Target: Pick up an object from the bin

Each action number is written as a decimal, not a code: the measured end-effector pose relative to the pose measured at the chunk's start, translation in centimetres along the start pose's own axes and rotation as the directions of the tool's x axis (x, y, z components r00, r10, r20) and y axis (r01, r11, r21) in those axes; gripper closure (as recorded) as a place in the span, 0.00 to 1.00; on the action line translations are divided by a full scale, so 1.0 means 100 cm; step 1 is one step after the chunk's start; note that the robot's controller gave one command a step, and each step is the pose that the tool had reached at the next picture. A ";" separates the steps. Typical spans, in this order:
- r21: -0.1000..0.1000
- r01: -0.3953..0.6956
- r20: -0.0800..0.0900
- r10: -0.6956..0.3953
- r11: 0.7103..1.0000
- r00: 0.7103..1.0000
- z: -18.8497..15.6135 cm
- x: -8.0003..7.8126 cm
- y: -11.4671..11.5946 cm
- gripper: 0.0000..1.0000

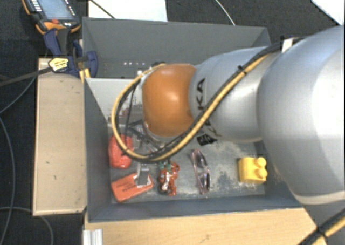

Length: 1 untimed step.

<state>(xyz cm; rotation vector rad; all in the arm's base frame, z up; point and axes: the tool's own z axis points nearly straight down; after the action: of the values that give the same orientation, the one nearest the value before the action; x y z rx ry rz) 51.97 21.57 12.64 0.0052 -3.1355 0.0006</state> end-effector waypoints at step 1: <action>-0.002 -0.007 0.008 0.007 1.000 1.000 -0.004 -0.002 -0.001 0.00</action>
Offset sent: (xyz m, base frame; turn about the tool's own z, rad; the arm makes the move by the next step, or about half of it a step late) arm -0.0400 0.0298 -0.0564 -0.4987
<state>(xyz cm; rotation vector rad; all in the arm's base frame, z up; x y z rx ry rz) 52.21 21.46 13.09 -0.0052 -3.1431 -0.0024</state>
